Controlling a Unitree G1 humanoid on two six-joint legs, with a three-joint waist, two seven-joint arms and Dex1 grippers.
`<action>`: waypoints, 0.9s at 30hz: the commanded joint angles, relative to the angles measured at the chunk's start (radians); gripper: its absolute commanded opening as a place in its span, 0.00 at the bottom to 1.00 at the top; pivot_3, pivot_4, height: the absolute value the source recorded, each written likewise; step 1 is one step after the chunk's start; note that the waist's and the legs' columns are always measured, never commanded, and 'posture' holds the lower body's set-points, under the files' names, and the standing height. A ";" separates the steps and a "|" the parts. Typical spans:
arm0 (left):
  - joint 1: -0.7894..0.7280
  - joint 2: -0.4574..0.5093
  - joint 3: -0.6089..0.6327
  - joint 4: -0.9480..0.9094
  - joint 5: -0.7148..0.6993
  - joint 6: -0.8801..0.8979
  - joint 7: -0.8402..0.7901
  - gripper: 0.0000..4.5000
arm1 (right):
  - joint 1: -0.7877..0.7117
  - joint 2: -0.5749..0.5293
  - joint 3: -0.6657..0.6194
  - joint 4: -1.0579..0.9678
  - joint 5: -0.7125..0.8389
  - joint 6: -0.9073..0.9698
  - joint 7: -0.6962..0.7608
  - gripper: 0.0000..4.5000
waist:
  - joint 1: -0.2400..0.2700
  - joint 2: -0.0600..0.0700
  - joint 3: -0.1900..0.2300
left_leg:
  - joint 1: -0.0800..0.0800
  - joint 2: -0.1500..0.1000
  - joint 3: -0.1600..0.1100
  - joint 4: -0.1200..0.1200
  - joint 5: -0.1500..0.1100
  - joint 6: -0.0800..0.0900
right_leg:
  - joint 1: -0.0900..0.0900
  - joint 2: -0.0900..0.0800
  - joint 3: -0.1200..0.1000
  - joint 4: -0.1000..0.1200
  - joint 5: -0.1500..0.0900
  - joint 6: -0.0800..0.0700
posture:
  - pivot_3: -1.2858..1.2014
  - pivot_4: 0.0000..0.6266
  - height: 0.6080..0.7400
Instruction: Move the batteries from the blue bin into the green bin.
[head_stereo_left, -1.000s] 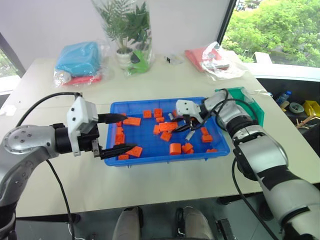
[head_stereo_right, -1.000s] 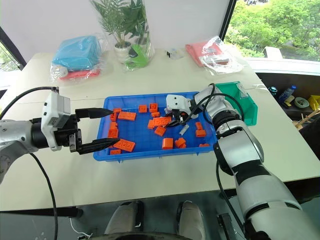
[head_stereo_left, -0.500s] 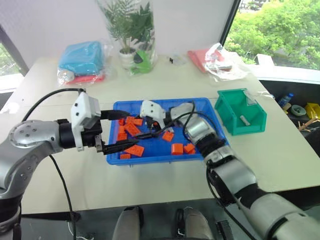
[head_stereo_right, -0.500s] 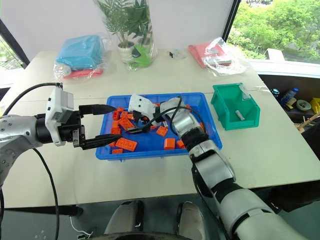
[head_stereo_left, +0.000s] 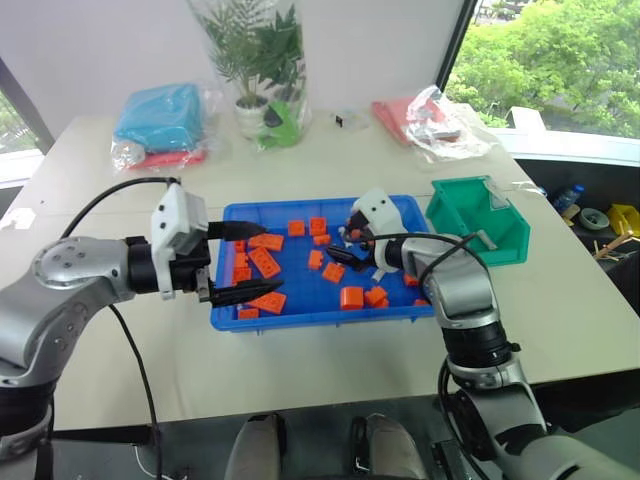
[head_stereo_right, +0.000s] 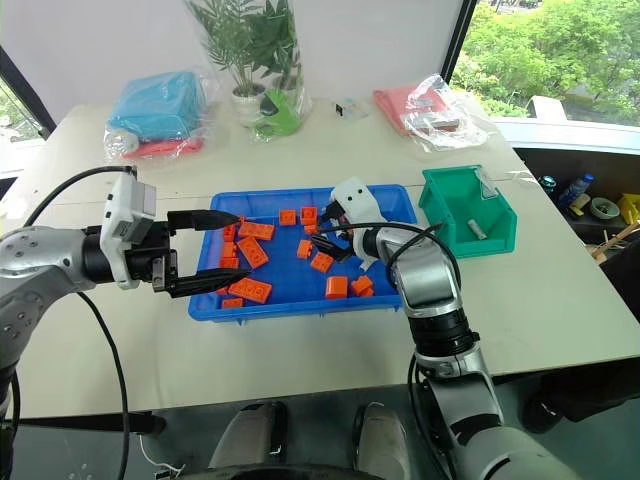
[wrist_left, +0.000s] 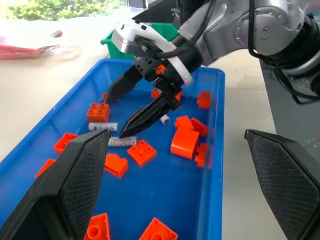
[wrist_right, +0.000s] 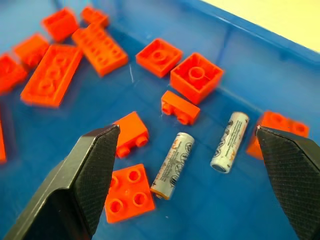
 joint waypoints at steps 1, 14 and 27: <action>-0.031 -0.006 -0.007 0.002 0.013 -0.024 -0.014 1.00 | -0.016 0.047 -0.064 -0.027 0.054 0.086 -0.083 0.99 | 0.003 0.000 0.000 | 0.000 0.000 0.000 0.000 0.000 0.000 | 0.000 0.000 0.000 -0.001 -0.001 -0.001 | 0.52 0.24 0.48; -0.025 -0.021 -0.002 -0.016 0.020 -0.027 -0.009 1.00 | 0.031 0.058 -0.071 0.043 0.148 0.110 -0.227 0.99 | 0.004 0.000 0.000 | -0.001 0.000 0.000 0.000 0.000 0.000 | 0.000 0.000 0.000 -0.002 -0.001 -0.001 | 0.52 0.24 0.48; -0.017 -0.028 0.015 -0.028 0.020 -0.028 0.010 1.00 | 0.024 0.028 0.019 0.182 0.184 -0.043 -0.229 0.00 | 0.006 -0.002 -0.002 | 0.000 0.000 0.000 0.000 0.000 0.000 | 0.001 0.000 0.000 -0.002 -0.003 0.002 | 0.52 0.24 0.48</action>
